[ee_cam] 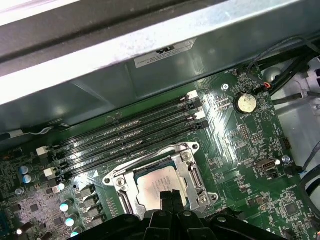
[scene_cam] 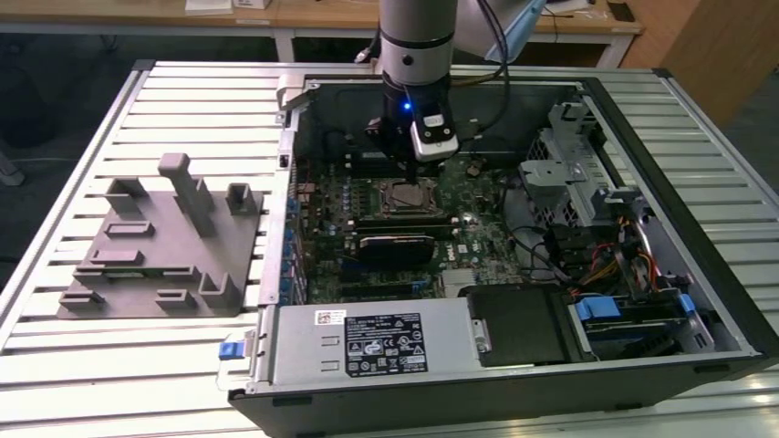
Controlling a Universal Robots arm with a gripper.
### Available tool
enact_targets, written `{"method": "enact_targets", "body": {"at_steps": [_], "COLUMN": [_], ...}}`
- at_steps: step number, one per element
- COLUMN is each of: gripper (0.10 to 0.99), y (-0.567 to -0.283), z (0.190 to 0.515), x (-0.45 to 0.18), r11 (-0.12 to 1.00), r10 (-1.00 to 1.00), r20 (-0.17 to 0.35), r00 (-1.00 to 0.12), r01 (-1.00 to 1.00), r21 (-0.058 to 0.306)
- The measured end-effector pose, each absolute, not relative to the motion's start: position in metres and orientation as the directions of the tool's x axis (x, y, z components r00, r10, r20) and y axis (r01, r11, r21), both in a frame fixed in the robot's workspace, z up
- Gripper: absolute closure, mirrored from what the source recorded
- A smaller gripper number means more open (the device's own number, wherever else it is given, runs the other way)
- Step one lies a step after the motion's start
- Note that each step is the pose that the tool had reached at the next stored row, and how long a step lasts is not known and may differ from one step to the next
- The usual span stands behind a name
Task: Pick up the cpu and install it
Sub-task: 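Install the second cpu locking lever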
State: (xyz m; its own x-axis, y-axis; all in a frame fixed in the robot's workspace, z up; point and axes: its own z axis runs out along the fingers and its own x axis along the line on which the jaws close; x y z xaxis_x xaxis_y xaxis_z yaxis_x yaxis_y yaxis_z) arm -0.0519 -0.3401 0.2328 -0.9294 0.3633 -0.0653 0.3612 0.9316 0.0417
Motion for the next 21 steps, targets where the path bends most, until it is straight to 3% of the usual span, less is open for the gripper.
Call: {"method": "enact_targets", "body": {"at_steps": [21], "gripper": [0.98], "y": [-0.359], "z": [0.233], "x": [-0.052], "r11": [0.932], "r10": [0.363], "r20": [-0.065], "r00": [-0.929], "r01": [0.361], "r21": [0.042]}}
